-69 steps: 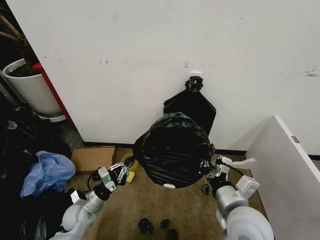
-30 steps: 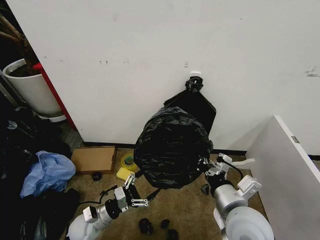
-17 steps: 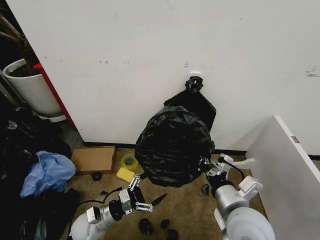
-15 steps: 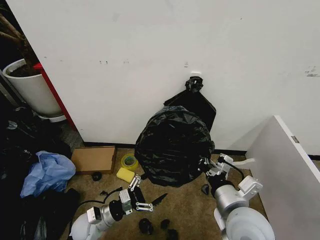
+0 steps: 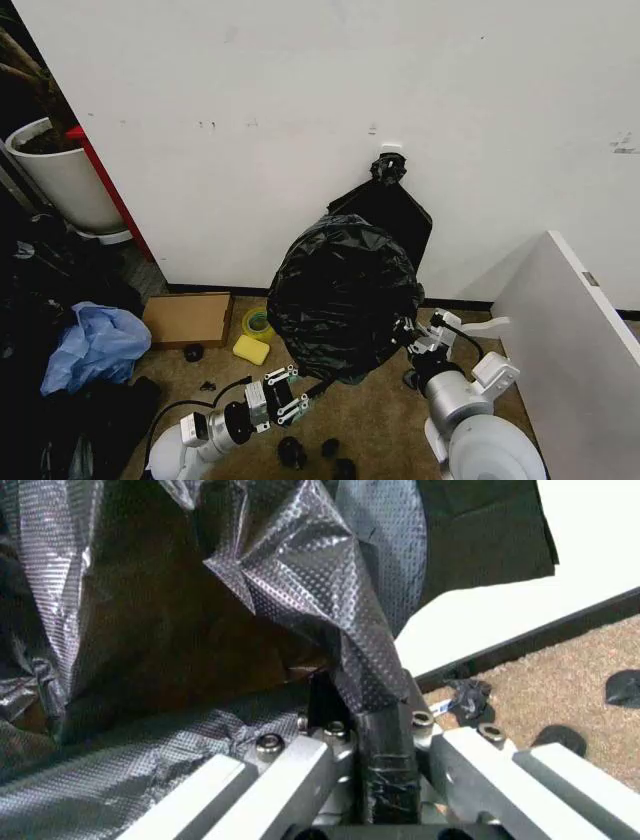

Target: Place the garbage bag over the trash bin.

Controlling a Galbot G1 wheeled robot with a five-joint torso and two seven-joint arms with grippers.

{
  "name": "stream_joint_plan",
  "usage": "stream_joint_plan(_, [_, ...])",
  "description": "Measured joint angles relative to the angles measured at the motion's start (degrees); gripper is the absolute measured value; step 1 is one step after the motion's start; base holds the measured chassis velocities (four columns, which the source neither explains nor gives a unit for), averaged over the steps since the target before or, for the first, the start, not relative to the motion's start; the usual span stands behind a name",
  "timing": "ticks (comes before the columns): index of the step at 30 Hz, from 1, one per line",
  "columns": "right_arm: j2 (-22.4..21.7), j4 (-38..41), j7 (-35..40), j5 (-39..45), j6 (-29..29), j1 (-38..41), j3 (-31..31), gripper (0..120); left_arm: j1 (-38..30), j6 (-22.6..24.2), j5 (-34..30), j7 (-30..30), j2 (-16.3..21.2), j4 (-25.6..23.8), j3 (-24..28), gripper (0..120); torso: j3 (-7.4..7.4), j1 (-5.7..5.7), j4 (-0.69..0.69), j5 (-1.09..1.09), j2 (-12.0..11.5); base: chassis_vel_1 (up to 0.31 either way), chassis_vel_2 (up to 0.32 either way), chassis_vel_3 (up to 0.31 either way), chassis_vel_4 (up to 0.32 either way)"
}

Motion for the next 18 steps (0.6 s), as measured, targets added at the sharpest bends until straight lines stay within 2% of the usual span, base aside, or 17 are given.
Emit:
stream_joint_plan(2, [0.0, 0.0, 0.0, 0.0, 0.0, 0.0, 0.0, 0, -0.2, 0.0, 0.4, -0.9, 0.0, 0.3, 0.0, 4, 0.00, 0.00, 0.00, 0.00, 0.0, 0.000, 0.000, 0.000, 0.000])
stream_joint_plan(5, [0.0, 0.0, 0.1, 0.1, 0.0, 0.0, -0.1, 0, -0.3, -0.6, 1.4, -2.3, 0.0, 0.5, 0.0, 0, 0.00, 0.00, 0.00, 0.00, 0.0, 0.000, 0.000, 0.000, 0.000])
stream_joint_plan(9, [0.0, 0.4, 1.0, 0.1, 0.0, -0.2, -0.9, 0, -0.6, -3.0, 6.9, -8.9, -0.3, 0.5, -0.3, 0, 0.00, 0.00, 0.00, 0.00, 0.0, 0.000, 0.000, 0.000, 0.000])
stream_joint_plan(10, [0.0, 0.4, 1.0, 0.1, 0.0, -0.2, -0.9, 0, -0.6, -3.0, 6.9, -8.9, -0.3, 0.5, -0.3, 0, 0.00, 0.00, 0.00, 0.00, 0.0, 0.000, 0.000, 0.000, 0.000])
stream_joint_plan(14, [0.3, 1.4, 1.8, -0.4, -0.3, -0.8, -2.9, 0, -0.7, -5.1, 14.5, -16.8, -0.5, 0.2, -0.5, 0, 0.00, 0.00, 0.00, 0.00, 0.0, 0.000, 0.000, 0.000, 0.000])
stream_joint_plan(18, [0.4, 1.7, 2.0, -0.8, -0.3, -1.0, -3.9, 0, -0.7, -5.6, 16.7, -19.4, -0.5, 0.1, -1.1, 0, 0.00, 0.00, 0.00, 0.00, 0.0, 0.000, 0.000, 0.000, 0.000])
